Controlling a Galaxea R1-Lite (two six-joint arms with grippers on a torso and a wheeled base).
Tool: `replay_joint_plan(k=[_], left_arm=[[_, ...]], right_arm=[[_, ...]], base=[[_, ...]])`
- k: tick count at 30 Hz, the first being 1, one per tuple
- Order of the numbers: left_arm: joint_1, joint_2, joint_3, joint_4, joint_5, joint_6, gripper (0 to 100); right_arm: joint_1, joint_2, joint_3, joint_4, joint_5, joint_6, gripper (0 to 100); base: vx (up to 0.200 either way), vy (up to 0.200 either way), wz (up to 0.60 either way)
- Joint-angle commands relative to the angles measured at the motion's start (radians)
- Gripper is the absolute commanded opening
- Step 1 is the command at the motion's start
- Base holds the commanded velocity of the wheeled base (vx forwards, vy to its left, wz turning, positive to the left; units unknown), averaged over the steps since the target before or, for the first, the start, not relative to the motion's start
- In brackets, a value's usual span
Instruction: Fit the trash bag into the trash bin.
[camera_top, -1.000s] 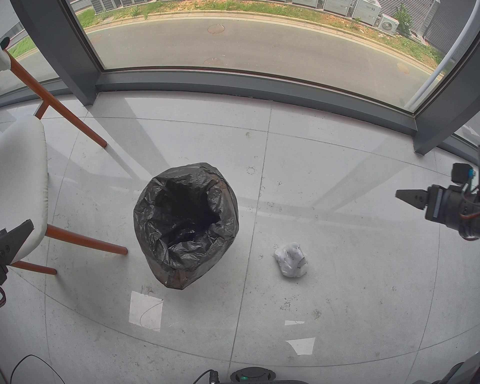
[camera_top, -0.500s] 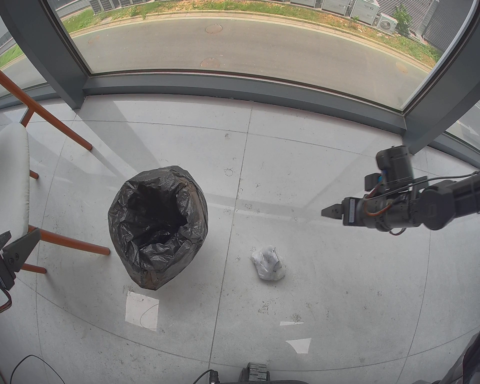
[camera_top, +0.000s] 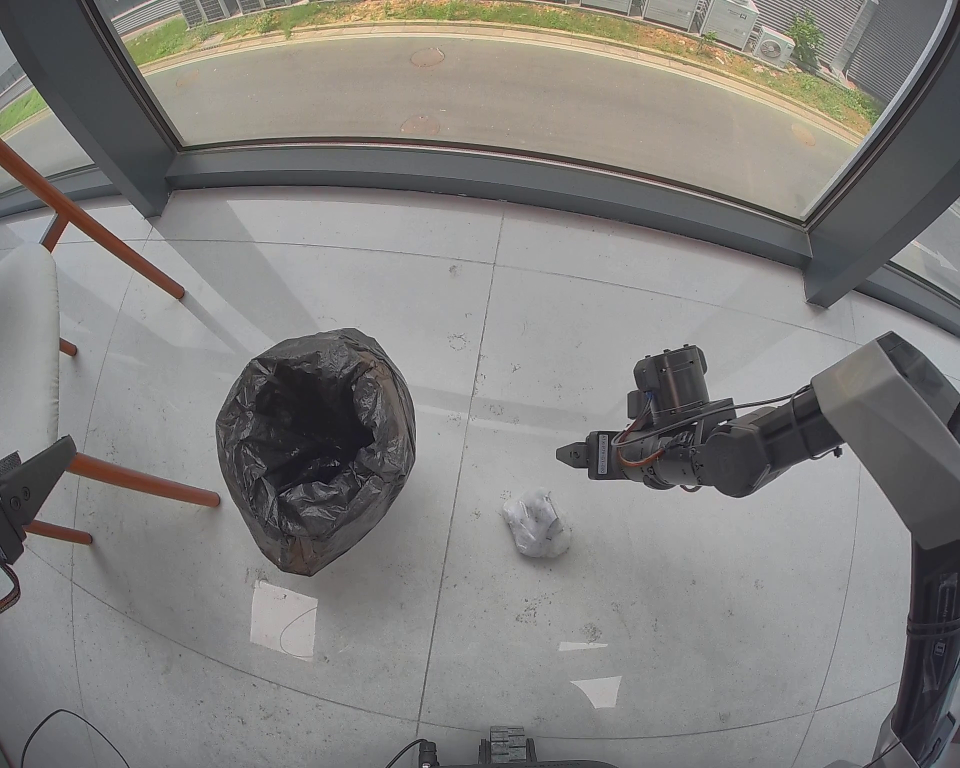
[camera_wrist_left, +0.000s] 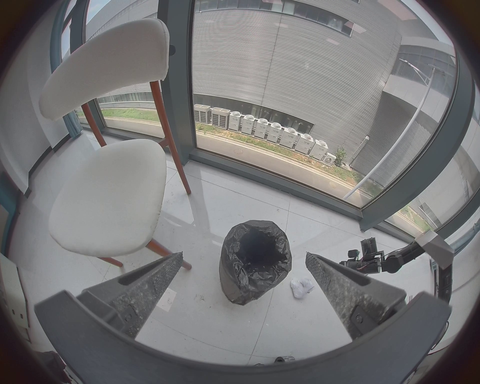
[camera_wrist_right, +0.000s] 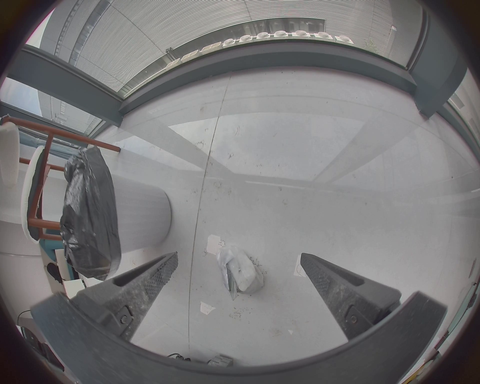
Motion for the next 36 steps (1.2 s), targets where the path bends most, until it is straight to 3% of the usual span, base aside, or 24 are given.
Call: replay_joint_plan(k=[1,11,17,20,25,36], left_arm=[[0.002,0.007,0.0,-0.001,-0.001,-0.003,100],[0.007,0.004,-0.005,-0.002,0.016,0.019,100],[0.007,0.005,0.0,-0.004,0.113,0.022,100],[0.007,0.005,-0.002,-0.004,0.113,0.022,100],[0.008,0.004,0.003,-0.004,0.099,0.022,100],[0.008,0.001,0.0,-0.005,0.099,0.022,100]], right_arm=[[-0.005,0.111,-0.095,0.002,-0.006,-0.004,100],[0.015,0.266,-0.343,0.054,-0.043,-0.033,100],[0.023,0.316,-0.493,0.164,-0.045,-0.042,100],[0.021,0.346,-0.552,0.196,-0.048,-0.054,100],[0.018,0.355,-0.573,0.236,-0.048,-0.071,100],[0.013,0.422,-0.579,0.235,-0.049,-0.106,100]], base=[[-0.2,0.0,0.0],[-0.06,0.0,0.0],[0.0,0.033,0.0],[0.0,0.2,0.0],[0.0,0.2,0.0],[0.0,0.0,0.0]])
